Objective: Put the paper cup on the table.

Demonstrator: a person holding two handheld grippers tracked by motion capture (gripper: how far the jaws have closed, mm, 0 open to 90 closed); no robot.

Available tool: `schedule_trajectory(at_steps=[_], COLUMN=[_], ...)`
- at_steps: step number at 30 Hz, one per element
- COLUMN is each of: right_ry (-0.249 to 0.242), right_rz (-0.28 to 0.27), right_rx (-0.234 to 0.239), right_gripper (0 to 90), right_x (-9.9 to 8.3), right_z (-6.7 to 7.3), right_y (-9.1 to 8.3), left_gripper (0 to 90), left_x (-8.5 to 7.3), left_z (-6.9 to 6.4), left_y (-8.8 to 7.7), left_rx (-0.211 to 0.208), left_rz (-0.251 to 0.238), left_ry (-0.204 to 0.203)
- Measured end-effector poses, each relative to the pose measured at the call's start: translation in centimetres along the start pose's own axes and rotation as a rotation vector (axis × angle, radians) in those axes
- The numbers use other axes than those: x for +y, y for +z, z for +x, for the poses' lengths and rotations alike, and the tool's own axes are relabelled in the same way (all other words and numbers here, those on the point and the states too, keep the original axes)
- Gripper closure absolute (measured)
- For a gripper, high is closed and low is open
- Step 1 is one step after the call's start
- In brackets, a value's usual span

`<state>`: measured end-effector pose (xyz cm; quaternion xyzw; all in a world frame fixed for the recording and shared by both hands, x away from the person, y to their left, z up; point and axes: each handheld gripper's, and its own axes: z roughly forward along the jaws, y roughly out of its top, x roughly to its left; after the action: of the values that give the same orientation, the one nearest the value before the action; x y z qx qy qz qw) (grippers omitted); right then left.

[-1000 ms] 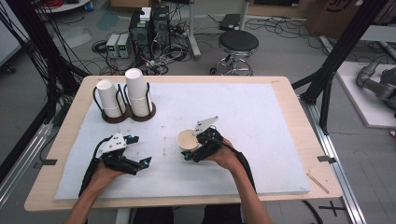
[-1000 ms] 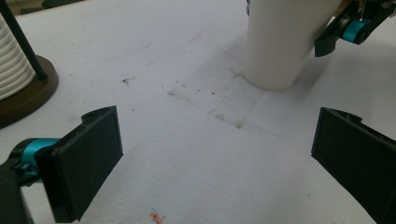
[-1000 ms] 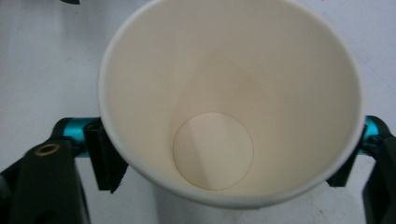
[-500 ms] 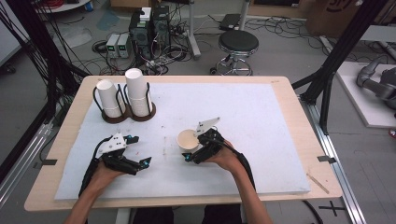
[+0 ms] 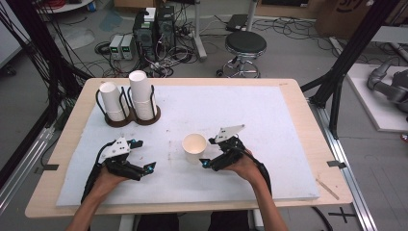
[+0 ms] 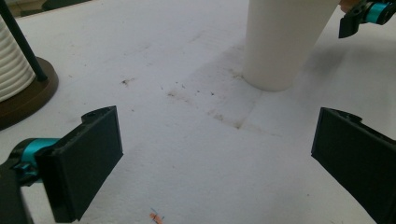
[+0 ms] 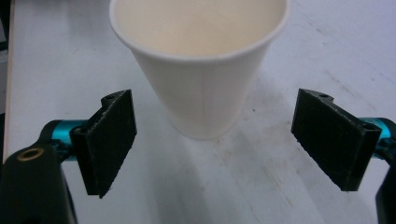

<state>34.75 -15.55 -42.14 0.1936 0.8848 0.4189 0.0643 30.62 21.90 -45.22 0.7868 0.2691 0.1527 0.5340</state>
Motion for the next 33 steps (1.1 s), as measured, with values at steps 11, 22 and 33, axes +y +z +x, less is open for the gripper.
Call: schedule_trajectory(at_steps=[11, 22, 33], right_ry=[0.058, 0.103, 0.165], right_rz=[-0.08, -0.197, -0.273], right_rx=[-0.053, -0.104, -0.14], right_gripper=[14.7, 14.7, 14.8], right_x=[-3.2, -5.3, -7.3], right_z=[-0.6, -1.0, -1.8], right_y=[-2.8, -4.9, -6.3], left_gripper=[1.8, 1.8, 1.8], left_x=[0.0, -0.1, -0.1], left_z=[-0.1, 0.1, -0.1], left_y=[0.0, -0.2, -0.3], left_rx=[0.006, 0.001, 0.008], left_rz=[-0.005, -0.018, -0.029], left_ry=[0.001, -0.01, -0.002])
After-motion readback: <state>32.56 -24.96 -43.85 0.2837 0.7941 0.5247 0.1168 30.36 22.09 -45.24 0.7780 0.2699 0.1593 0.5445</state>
